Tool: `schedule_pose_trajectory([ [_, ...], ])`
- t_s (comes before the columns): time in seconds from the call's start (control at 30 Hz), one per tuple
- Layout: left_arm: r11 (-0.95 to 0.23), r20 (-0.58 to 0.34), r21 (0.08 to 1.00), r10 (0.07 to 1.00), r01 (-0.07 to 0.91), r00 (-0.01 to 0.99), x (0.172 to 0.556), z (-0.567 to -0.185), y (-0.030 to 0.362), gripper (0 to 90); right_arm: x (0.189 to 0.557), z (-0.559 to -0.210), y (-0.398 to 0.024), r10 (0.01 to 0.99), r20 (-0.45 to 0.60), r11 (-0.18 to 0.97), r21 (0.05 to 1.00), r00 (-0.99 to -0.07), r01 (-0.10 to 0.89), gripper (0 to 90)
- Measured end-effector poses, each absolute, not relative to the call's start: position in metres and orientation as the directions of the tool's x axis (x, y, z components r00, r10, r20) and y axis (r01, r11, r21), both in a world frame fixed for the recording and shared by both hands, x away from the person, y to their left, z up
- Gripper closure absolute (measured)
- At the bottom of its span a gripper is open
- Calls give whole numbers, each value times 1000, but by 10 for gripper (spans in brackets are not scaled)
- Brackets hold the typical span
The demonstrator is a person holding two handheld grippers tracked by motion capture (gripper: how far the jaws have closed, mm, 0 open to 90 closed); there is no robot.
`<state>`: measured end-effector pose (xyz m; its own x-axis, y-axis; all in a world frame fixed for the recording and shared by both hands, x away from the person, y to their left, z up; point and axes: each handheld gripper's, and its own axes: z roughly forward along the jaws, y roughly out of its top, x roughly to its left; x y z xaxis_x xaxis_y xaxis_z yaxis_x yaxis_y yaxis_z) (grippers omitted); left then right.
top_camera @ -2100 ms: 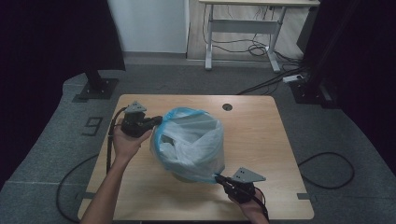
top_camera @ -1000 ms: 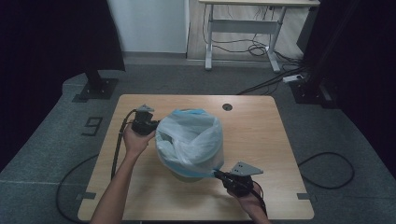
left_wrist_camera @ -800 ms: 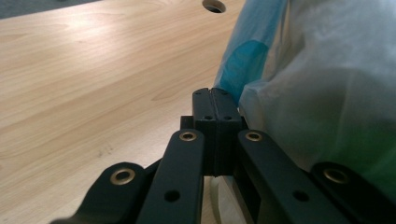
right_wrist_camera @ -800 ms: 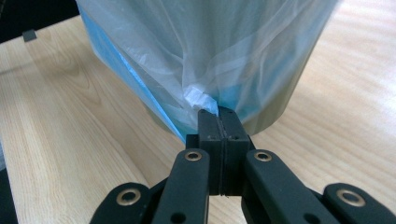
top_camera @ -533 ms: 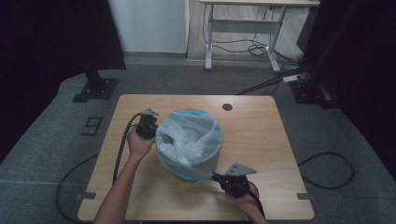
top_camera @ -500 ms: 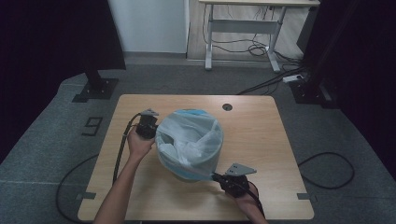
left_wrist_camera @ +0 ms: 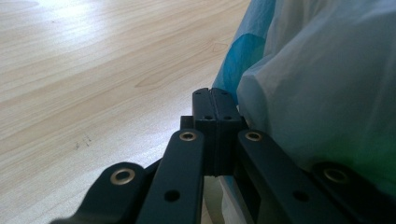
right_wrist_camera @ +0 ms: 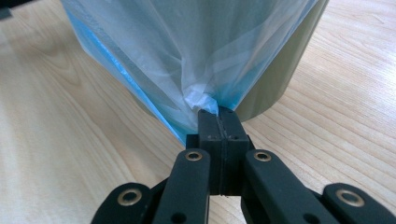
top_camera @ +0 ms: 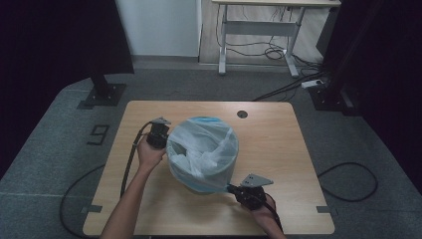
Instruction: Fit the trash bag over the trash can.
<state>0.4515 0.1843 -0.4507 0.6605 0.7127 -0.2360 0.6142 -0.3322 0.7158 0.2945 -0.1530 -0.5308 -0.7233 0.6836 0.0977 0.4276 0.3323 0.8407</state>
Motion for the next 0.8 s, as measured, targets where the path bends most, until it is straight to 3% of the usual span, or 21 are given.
schedule_pose_trajectory([
  [0.47,-363,-270,657,705,661,656,461,-477,180,900,311,-535,-151,694,110,349,813,-711,466,890],
  [0.8,-412,-229,609,727,678,648,454,-482,187,900,312,-543,-154,705,106,399,759,-701,515,890],
])
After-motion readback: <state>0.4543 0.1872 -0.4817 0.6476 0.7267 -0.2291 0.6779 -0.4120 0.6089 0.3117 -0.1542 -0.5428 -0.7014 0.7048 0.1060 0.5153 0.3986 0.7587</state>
